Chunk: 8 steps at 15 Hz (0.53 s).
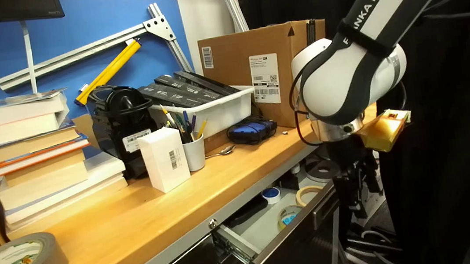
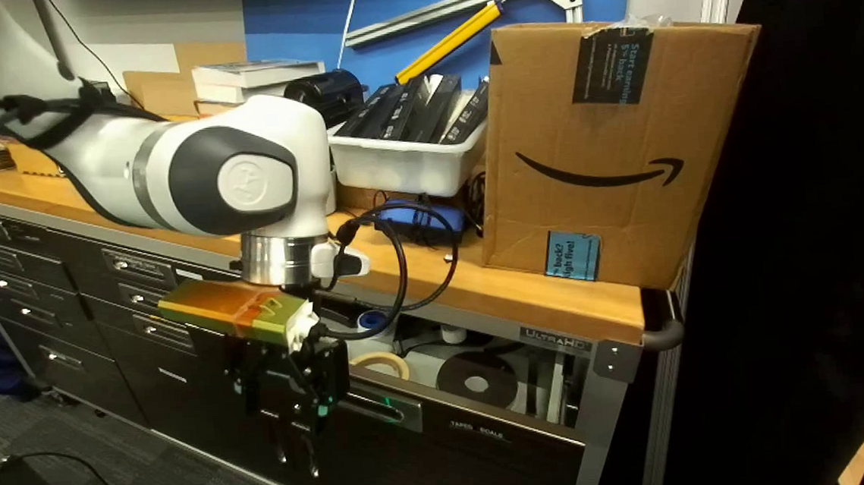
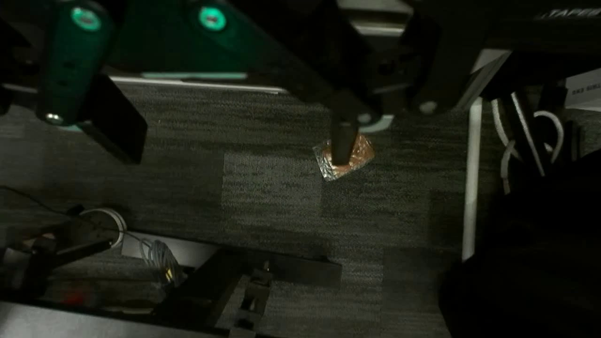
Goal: Put the blue object inside the drawer and close it
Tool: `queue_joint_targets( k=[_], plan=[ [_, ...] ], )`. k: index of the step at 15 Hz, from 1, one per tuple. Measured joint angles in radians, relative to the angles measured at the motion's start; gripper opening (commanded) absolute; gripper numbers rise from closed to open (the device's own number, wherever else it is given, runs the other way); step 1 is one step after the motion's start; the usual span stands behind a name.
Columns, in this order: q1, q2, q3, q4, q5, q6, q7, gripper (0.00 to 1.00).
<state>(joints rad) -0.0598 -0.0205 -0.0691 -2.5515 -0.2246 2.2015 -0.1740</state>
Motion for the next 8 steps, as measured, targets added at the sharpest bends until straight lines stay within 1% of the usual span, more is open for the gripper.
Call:
queue_joint_targets(
  k=[2, 4, 8],
  plan=[
    [0.004, 0.051, 0.007, -0.009, -0.044, 0.008, 0.025, 1.0],
    [0.011, 0.1, 0.014, -0.017, -0.085, 0.062, 0.089, 1.0],
    [0.039, 0.157, 0.02, -0.029, -0.108, 0.299, 0.273, 1.0]
  ],
)
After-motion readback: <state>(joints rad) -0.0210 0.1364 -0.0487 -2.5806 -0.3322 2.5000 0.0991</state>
